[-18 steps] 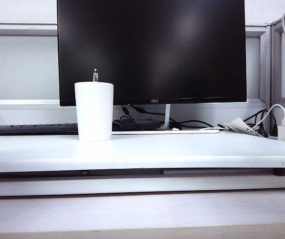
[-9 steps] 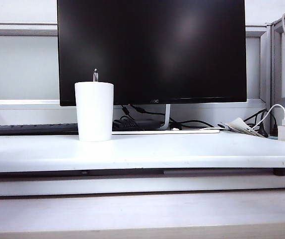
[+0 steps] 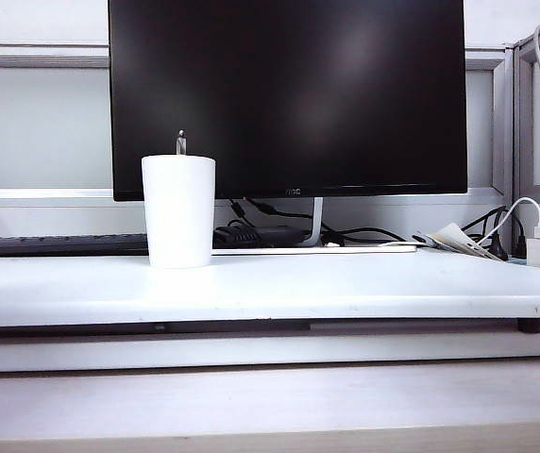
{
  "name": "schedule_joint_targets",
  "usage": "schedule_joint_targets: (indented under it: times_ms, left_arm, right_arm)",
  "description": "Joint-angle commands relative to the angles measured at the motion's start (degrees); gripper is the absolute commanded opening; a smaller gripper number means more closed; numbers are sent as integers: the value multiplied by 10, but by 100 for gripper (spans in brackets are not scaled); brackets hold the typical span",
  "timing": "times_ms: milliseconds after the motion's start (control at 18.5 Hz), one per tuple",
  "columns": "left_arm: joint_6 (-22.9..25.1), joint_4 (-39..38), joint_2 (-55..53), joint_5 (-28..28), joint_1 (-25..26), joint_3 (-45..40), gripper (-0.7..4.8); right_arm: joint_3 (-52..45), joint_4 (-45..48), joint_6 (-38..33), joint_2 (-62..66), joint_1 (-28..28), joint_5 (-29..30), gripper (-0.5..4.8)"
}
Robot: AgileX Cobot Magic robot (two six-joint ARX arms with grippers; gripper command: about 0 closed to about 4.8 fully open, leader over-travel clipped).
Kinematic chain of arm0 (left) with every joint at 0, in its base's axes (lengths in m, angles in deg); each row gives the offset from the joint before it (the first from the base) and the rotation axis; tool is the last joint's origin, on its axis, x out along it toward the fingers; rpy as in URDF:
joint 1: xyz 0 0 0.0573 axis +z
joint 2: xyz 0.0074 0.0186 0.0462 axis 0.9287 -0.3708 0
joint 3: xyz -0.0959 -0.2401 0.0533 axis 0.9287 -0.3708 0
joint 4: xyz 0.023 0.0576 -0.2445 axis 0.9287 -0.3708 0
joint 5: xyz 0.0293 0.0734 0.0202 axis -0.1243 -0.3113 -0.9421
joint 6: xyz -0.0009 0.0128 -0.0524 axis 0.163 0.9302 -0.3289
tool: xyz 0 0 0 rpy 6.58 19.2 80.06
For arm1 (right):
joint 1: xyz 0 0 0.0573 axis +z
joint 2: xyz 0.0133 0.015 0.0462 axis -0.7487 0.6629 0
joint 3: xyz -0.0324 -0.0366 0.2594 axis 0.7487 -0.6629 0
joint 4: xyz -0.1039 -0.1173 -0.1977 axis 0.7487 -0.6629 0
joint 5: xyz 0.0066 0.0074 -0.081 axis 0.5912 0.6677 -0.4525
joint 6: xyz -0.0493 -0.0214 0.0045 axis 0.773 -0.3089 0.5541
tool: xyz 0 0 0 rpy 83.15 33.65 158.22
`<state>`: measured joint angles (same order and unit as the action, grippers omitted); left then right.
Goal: Pick up a spoon and stir the liquid in the cup.
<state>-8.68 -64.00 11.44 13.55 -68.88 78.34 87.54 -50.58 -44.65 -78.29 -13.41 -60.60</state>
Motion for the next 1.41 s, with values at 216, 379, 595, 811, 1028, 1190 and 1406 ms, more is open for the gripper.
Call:
schedule_joint_targets:
  times_ms: [216,379,595,811,1028,1190,1406]
  left_arm:
    - [0,0,0,6,0,1,-4]
    - [0,0,0,8,0,1,-5]
    - [0,-3,0,9,0,1,-4]
    - [0,-3,0,9,0,1,-4]
    - [0,-4,0,9,0,1,-4]
    - [0,-4,0,9,0,1,-4]
    - [0,-8,0,9,0,1,-4]
  right_arm:
    - [-44,48,19,-9,-269,1,1]
    - [-92,105,16,-9,-340,5,1]
    - [-184,240,16,-9,-365,76,1]
    - [-231,273,16,-9,-362,122,1]
    - [-245,269,16,-9,-347,121,1]
    - [-245,266,19,-9,-345,106,1]
    - [-245,274,19,-9,-345,108,1]
